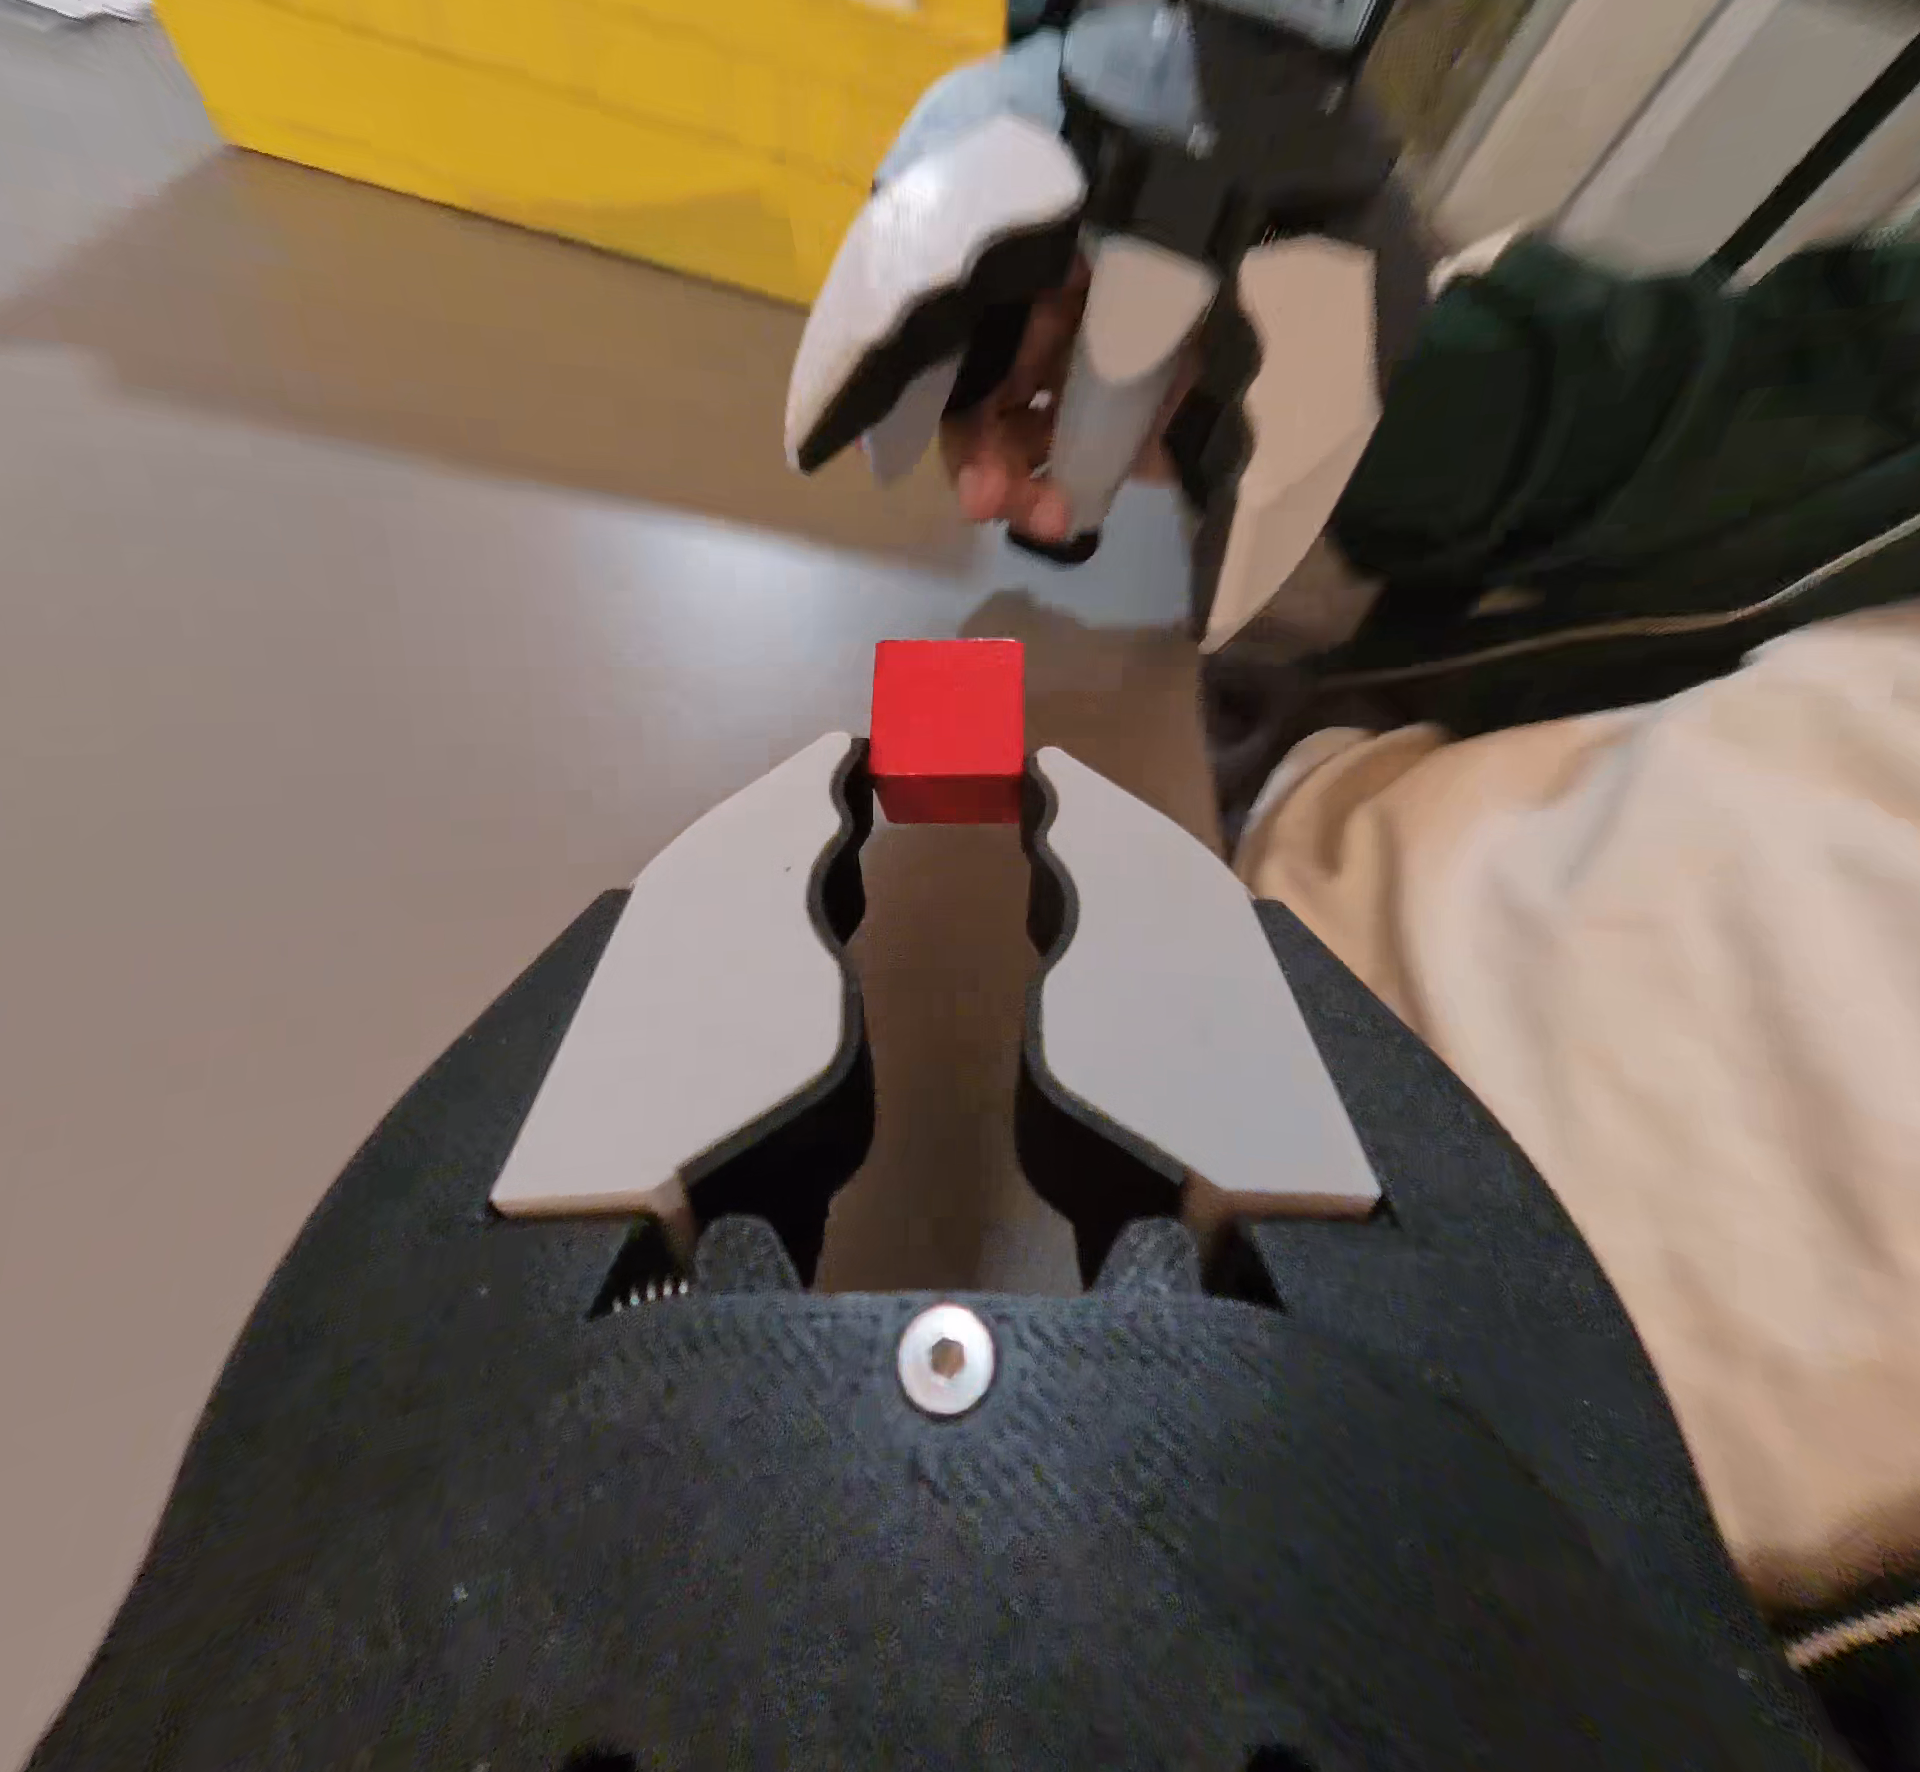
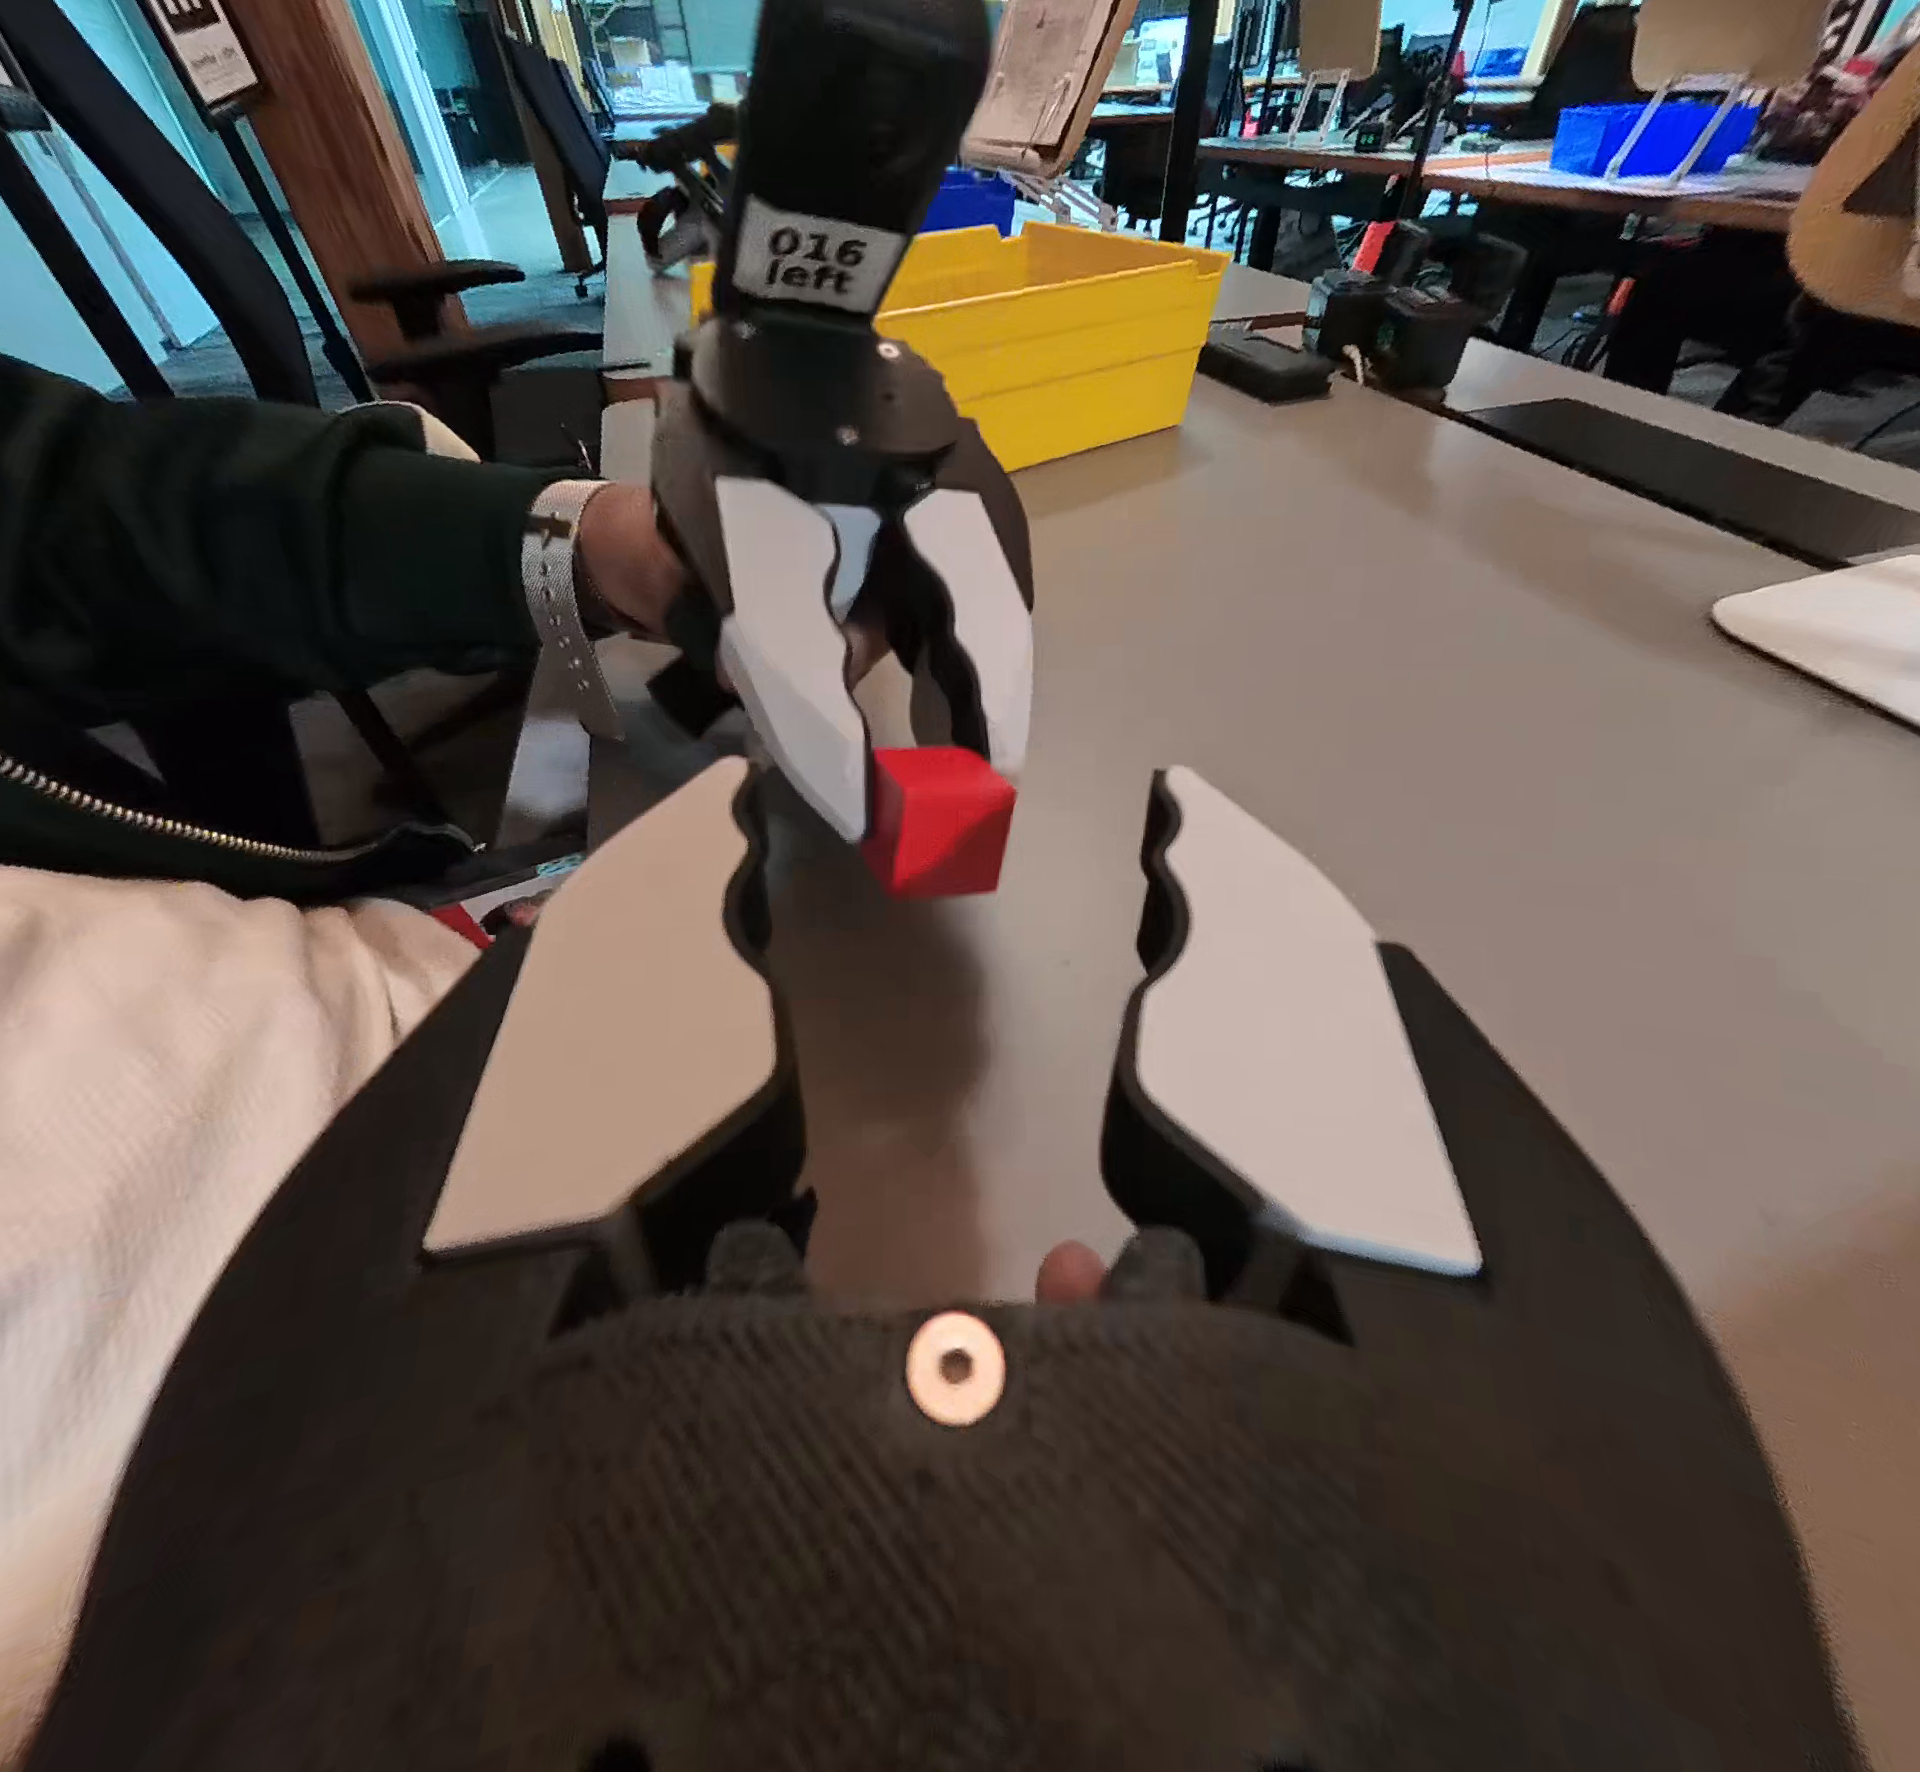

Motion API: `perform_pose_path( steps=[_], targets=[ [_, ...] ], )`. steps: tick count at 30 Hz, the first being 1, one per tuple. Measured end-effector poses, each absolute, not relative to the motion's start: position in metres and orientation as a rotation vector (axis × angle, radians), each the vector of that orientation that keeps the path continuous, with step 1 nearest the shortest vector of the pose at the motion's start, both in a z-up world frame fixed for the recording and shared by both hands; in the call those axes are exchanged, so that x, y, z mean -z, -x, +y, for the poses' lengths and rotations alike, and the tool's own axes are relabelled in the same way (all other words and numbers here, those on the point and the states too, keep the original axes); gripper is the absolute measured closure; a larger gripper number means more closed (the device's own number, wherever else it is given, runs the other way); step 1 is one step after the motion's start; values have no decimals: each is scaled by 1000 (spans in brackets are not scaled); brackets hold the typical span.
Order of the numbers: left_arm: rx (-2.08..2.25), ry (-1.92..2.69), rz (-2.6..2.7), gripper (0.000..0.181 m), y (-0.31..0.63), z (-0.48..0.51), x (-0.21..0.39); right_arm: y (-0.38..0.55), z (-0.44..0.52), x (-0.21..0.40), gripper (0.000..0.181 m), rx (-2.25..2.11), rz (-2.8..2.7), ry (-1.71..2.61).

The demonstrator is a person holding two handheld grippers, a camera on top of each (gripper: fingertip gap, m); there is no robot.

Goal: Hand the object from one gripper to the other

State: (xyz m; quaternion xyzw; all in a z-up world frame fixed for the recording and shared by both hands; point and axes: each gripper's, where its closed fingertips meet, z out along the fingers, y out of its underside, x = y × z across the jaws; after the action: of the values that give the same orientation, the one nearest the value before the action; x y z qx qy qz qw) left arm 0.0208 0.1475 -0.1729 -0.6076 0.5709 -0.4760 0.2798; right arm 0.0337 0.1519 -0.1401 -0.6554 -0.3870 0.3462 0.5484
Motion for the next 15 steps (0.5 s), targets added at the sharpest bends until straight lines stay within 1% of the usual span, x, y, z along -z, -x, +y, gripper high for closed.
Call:
perform_pose_path(
  steps=[3,7,11,13,15],
  targets=[
    [1488,1645,1441,153,-17,147,160,-31,150,146,121,-885,-913,1594],
    [1476,1617,1476,153,-14,144,161,-27,147,153,133,-993,-893,1652],
    [1500,1600,1538,152,-19,131,162,-21,142,159,138,-1022,-924,1673],
    [1487,1595,1547,153,-21,129,162,-18,138,160,153,-1022,-964,1665],
    [1502,1586,1537,153,-21,129,160,-18,138,160,153,-1020,-963,1669]
  ],
)
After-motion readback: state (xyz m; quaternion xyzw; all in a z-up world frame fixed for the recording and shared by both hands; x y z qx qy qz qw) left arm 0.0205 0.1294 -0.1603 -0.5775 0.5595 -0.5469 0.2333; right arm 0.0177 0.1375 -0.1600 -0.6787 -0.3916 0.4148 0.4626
